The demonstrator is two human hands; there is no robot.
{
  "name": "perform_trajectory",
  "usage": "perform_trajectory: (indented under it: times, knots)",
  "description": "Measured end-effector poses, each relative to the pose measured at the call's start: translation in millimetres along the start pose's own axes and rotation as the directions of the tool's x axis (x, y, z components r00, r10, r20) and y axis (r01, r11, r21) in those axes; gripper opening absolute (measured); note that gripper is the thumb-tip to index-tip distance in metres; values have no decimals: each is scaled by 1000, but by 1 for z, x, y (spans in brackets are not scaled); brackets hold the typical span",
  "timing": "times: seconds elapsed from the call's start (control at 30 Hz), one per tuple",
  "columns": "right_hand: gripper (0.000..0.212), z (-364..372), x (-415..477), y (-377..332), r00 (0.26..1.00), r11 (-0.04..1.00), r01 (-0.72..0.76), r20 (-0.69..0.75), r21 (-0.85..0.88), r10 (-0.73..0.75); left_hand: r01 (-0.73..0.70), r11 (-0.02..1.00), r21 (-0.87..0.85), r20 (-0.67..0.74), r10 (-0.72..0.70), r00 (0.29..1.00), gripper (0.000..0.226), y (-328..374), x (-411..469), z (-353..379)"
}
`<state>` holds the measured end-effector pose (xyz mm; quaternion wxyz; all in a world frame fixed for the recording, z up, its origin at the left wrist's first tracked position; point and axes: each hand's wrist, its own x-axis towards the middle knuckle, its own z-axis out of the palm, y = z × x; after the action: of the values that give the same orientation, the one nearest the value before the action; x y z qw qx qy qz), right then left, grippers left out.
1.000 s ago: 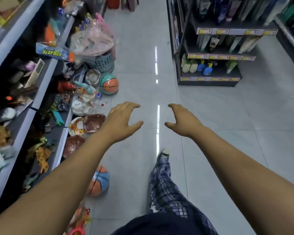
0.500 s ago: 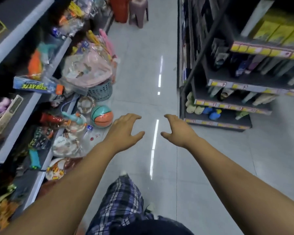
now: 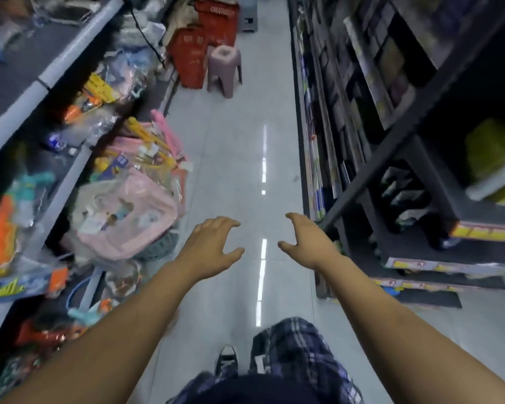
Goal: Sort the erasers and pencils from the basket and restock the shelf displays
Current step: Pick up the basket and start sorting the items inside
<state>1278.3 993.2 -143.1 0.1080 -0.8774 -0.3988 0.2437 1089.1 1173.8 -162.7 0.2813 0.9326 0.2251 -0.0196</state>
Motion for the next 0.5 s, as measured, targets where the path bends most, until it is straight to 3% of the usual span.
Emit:
perform_trajectory:
  times: [0.27, 0.5]
  knots:
    - [77, -60, 238, 36, 997, 999, 26, 72, -36, -23, 2, 1000, 20, 29, -3, 1000, 64, -51, 237, -41]
    - [77, -159, 434, 59, 986, 995, 58, 163, -76, -45, 31, 999, 23, 30, -31, 999, 63, -64, 447, -100]
